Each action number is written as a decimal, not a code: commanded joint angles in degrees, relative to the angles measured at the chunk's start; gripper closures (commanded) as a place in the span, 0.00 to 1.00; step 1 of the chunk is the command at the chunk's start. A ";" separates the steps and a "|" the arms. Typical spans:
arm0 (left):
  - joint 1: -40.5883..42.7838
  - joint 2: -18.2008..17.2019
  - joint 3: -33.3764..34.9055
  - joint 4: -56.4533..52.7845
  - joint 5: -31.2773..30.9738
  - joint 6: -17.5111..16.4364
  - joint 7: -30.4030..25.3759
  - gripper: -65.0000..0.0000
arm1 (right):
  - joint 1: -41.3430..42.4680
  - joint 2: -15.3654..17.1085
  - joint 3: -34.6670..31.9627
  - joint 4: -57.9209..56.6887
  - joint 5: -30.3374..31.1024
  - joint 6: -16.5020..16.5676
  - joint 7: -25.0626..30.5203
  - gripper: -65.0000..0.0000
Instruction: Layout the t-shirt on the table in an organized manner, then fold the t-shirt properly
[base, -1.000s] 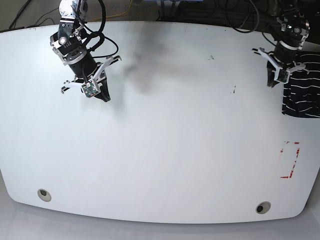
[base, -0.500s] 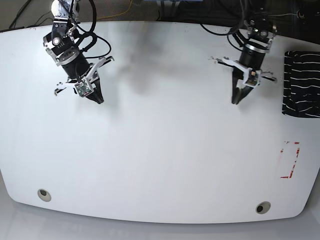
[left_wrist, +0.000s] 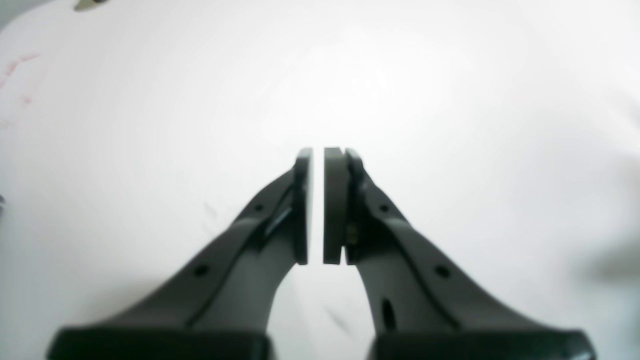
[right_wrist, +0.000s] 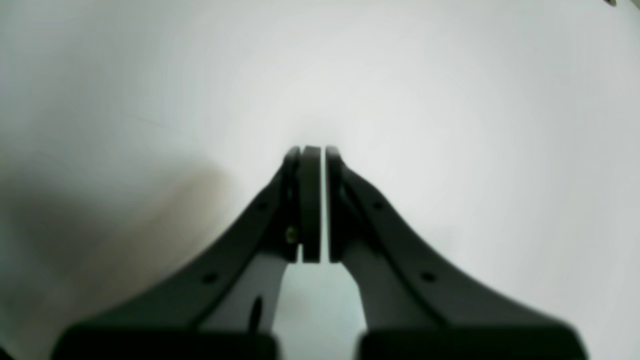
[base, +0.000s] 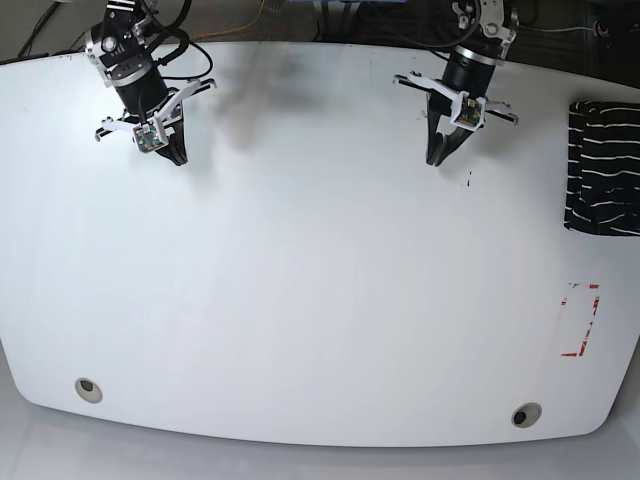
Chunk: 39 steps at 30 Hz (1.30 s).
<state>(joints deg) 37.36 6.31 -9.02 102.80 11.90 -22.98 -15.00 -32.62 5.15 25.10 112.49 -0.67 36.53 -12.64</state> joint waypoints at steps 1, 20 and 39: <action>3.65 -0.02 0.71 2.29 -0.69 -0.01 -1.57 0.97 | -3.82 -0.97 1.58 1.32 0.89 0.26 3.19 0.97; 22.72 -0.02 -1.49 4.67 -1.04 0.08 -1.57 0.97 | -23.60 -4.31 4.92 1.84 5.99 0.35 4.34 0.97; 30.90 -0.28 -2.72 -3.86 -1.04 0.08 -1.21 0.97 | -35.47 -5.02 4.92 -6.16 6.51 -0.01 4.07 0.97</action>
<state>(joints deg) 67.11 6.24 -11.64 100.44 11.40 -22.68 -14.72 -67.00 0.08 29.69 108.29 5.45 36.16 -9.41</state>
